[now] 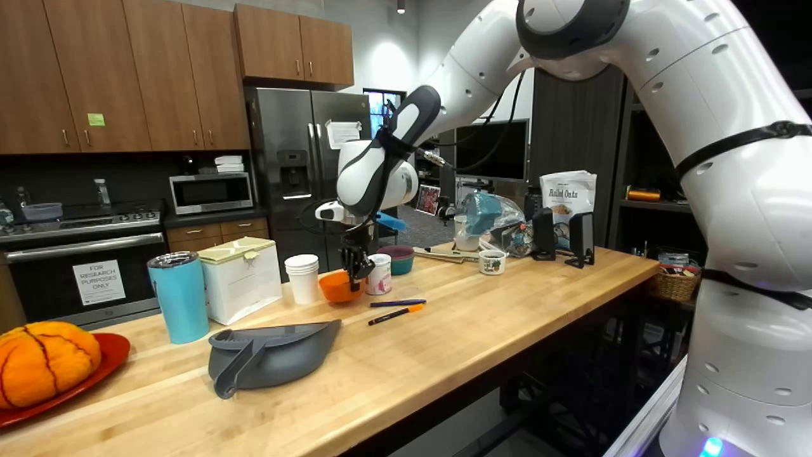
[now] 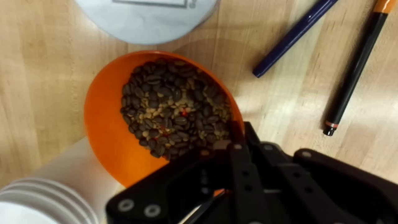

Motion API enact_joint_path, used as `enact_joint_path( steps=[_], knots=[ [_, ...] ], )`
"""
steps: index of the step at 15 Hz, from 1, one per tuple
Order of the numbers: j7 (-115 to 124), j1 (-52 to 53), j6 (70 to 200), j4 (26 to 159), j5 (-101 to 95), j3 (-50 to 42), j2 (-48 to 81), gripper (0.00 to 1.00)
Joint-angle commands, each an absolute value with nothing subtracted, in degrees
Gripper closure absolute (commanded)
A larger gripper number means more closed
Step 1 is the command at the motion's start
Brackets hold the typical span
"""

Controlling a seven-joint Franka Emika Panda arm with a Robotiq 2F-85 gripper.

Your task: Move the orange bowl to the right

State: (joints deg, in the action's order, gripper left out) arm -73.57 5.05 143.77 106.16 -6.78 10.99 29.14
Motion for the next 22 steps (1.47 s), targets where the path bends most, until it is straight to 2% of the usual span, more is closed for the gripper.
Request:
enact_joint_path(
  steps=[1, 10, 22],
  knots=[
    [-69.3, 6.2, 143.8, 110.5, -9.3, 10.1, 22.6, 0.99],
    [-60.2, 7.2, 143.4, 117.7, -14.3, 9.7, 10.4, 0.99],
    [-38.7, 5.5, 144.7, 134.7, -15.5, 6.1, -3.9, 0.99]
  ],
)
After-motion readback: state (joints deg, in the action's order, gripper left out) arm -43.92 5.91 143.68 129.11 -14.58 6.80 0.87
